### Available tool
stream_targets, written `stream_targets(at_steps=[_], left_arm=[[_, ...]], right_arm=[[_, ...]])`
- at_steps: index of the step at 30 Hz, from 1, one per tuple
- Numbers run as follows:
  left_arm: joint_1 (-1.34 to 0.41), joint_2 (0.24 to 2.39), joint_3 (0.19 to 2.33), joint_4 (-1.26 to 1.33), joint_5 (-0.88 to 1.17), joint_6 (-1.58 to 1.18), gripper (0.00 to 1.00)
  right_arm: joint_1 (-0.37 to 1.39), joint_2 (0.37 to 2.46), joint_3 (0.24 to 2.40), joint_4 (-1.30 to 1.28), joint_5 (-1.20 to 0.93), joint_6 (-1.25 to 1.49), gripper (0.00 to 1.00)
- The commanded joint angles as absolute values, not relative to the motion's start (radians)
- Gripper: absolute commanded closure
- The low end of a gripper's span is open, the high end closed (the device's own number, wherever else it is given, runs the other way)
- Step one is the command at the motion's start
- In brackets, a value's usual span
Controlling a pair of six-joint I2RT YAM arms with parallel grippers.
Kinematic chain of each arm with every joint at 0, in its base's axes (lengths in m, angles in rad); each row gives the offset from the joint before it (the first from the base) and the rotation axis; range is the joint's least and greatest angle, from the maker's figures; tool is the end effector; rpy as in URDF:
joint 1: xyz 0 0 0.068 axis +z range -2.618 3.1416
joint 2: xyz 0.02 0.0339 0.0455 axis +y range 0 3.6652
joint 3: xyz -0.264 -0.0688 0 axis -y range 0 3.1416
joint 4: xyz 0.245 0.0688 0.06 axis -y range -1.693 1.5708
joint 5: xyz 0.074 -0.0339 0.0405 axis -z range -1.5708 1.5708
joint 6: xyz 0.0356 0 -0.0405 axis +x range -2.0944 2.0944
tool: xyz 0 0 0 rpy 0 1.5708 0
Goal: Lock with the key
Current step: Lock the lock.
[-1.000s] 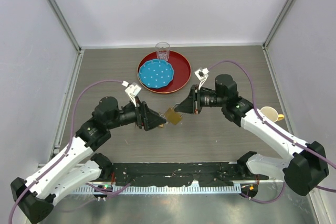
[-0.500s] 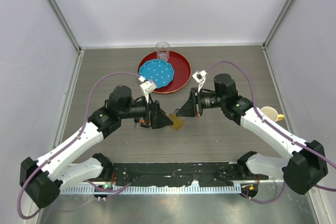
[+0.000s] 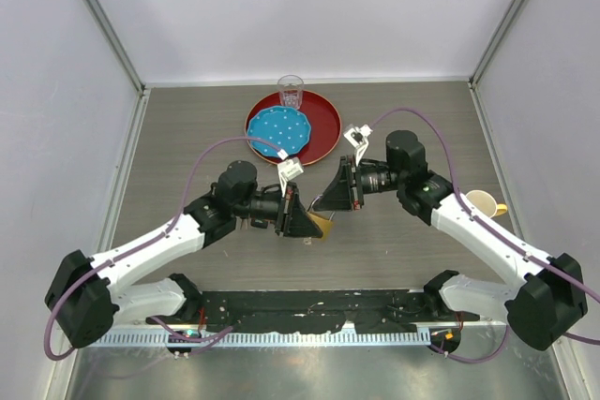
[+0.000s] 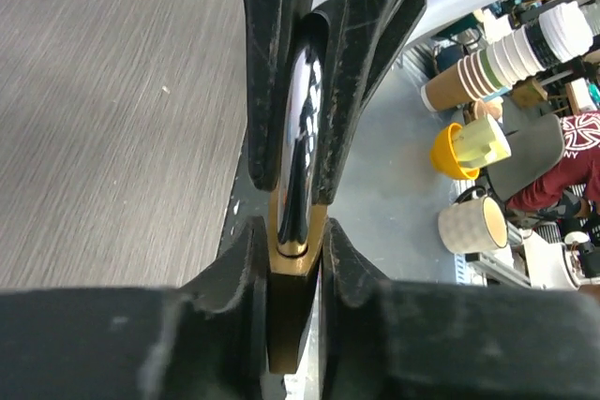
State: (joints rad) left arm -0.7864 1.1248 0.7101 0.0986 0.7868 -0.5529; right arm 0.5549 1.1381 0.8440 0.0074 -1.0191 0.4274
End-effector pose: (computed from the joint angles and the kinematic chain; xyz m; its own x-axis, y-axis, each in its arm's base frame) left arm 0.1579 -0.1939 0.2771 -0.6990 0.1755 -0.6932 0.7146 0.1346 -0.6865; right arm 0.1966 0.1575 0.3134 -0.6210 -0.1293 -0.7731 -0.7835 0.0755 0.6168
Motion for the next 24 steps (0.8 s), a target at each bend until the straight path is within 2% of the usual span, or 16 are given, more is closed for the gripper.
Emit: stream_targets(at_steps=[1, 4, 7, 8, 11, 15, 20, 24], left_arm=[[-0.802, 1.100, 0.695, 0.218, 0.741, -0.574, 1.00], [-0.807, 1.045, 0.666, 0.256, 0.669, -0.587, 1.00], [-0.807, 0.974, 0.617, 0.314, 0.568, -0.621, 1.00], [-0.807, 0.956, 0.588, 0.334, 0.548, -0.646, 1.00], [-0.808, 0.898, 0.530, 0.419, 0.480, -0.681, 1.00], [-0.811, 0.844, 0.474, 0.504, 0.434, -0.724, 1.00], [-0.813, 0.815, 0.445, 0.607, 0.434, -0.750, 1.00], [-0.818, 0.839, 0.459, 0.643, 0.454, -0.758, 1.00]], right_arm=[[0.546, 1.094, 0.897, 0.092, -0.933, 0.463, 0.98], [0.543, 1.057, 0.891, 0.064, -0.829, 0.459, 0.94], [0.545, 1.023, 0.868, 0.075, -0.750, 0.483, 0.68], [0.543, 0.996, 0.844, 0.110, -0.717, 0.515, 0.52], [0.543, 0.936, 0.770, 0.228, -0.652, 0.574, 0.30], [0.542, 0.913, 0.686, 0.385, -0.644, 0.690, 0.22], [0.545, 0.988, 0.621, 0.599, -0.725, 0.808, 0.23], [0.581, 1.046, 0.637, 0.595, -0.727, 0.802, 0.25]])
